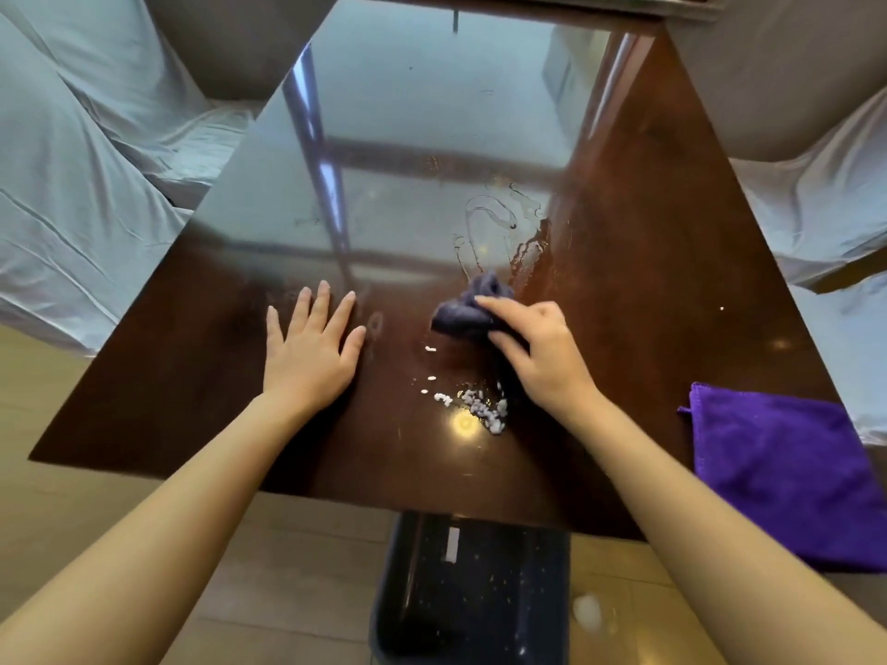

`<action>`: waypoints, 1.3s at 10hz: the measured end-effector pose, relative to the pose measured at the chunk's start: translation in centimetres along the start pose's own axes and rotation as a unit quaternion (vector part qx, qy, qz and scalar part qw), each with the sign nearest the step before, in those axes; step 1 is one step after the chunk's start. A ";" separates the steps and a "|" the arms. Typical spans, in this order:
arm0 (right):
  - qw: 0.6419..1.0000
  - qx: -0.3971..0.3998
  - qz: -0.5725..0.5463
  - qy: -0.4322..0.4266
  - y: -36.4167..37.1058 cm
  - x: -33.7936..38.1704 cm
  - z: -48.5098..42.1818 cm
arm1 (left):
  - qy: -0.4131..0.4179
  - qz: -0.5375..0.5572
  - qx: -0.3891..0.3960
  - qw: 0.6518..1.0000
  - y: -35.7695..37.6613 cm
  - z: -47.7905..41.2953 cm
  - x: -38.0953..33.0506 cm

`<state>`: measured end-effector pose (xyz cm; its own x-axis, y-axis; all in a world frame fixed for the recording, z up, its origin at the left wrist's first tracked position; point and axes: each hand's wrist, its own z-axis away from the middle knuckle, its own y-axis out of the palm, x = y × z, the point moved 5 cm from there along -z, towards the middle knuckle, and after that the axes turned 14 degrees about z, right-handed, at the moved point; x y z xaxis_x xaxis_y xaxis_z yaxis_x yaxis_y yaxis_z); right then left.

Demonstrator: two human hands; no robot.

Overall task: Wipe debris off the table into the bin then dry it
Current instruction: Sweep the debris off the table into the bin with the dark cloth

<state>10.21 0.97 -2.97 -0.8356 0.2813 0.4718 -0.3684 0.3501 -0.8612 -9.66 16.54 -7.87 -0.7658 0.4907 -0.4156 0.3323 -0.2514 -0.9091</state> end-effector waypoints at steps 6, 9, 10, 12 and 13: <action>0.972 0.143 0.085 -0.168 2.1 4.0 6.9 | 0.024 -0.011 -0.018 1.000 1.1 3.7 -0.3; 0.983 0.070 0.104 -0.136 1.8 5.7 15.1 | 0.036 -0.016 -0.017 0.999 1.4 4.9 -0.6; 0.981 0.044 0.126 -0.139 2.0 5.7 17.1 | 0.036 -0.017 -0.018 0.999 1.4 4.9 -0.7; 0.980 0.018 0.135 -0.142 2.1 5.1 19.1 | 0.034 -0.019 -0.018 0.999 1.4 4.9 -0.7; 0.982 0.022 0.128 -0.139 1.9 4.7 20.3 | 0.037 -0.018 -0.021 0.999 1.4 4.9 -0.7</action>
<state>-2.67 -15.18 -6.20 -0.9800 0.0973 0.1738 -0.1437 0.2585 -0.9553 -11.39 11.76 -8.69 -0.7350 0.5598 -0.3826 0.3296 -0.1982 -0.9231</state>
